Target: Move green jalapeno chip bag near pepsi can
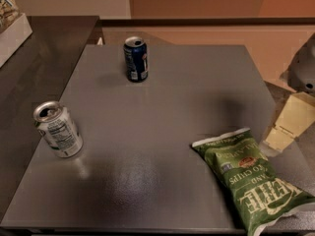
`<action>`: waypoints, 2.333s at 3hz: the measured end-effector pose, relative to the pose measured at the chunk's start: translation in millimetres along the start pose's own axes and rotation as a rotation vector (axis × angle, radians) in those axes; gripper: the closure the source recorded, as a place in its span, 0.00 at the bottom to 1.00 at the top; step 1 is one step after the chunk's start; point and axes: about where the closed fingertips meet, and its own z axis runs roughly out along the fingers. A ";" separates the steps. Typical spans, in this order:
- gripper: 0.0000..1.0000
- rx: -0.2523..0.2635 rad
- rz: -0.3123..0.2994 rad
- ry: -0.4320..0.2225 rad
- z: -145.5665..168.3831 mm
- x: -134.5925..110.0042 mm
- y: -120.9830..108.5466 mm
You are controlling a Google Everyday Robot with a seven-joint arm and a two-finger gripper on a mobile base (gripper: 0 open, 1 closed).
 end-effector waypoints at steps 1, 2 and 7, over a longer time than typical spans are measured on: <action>0.00 -0.026 0.135 0.005 11.6 11.3 18.6; 0.00 -0.047 0.235 0.012 25.5 20.4 38.1; 0.17 -0.118 0.259 0.089 73.8 39.9 99.0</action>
Offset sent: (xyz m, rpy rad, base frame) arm -0.0641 0.0119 -0.0571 0.0787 0.1482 -0.3342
